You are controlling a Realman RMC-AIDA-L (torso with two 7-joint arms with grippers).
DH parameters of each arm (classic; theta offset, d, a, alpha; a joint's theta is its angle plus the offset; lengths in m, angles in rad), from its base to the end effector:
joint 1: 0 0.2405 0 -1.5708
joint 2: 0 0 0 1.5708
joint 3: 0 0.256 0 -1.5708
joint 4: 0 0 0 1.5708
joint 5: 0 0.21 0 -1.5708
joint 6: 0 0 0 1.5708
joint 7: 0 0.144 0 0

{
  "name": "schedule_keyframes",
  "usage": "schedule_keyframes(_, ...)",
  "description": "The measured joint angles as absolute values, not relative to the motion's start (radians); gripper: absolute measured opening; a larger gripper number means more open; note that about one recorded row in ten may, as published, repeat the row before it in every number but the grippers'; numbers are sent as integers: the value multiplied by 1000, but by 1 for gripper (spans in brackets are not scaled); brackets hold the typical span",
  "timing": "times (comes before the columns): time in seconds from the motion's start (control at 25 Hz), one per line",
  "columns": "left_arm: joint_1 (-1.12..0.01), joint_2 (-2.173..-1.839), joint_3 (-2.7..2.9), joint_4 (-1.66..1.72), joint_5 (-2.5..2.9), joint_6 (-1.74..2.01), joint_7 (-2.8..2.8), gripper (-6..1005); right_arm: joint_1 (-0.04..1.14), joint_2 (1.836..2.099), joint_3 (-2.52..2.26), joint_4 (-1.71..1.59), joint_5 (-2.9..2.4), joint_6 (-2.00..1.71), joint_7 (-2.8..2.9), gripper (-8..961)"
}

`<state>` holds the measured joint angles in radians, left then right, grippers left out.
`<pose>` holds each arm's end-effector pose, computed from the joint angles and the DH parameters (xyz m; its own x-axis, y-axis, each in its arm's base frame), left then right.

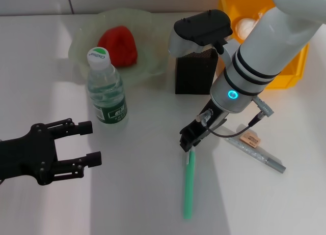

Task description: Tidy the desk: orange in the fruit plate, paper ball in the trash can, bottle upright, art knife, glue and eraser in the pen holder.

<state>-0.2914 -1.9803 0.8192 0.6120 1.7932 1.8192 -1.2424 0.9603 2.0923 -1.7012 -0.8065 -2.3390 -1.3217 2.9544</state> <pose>-0.3052 0.2459 0.0304 0.7323 0.3244 0.5988 0.4229 -0.9058 -0.0265 0.1352 0.3609 -0.1052 0.5345 -0.7967 0.2821 -0.7166 -0.6042 -0.3484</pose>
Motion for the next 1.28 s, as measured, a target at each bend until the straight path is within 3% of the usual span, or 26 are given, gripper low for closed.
schedule_keyframes(0.12, -291, -1980, 819, 611, 1793, 1818, -1237, 786, 960, 2092, -1700, -807, -2331, -1317, 2954, 202)
schedule_keyframes(0.8, -290, -1982, 819, 610, 1793, 1816, -1234, 786, 948, 2092, -1675, -810, -2316, -1319, 2955, 210)
schedule_keyframes(1.28, -296, -1981, 819, 610, 1793, 1816, -1233, 786, 852, 2086, -1560, -888, -2319, -1372, 2957, 216)
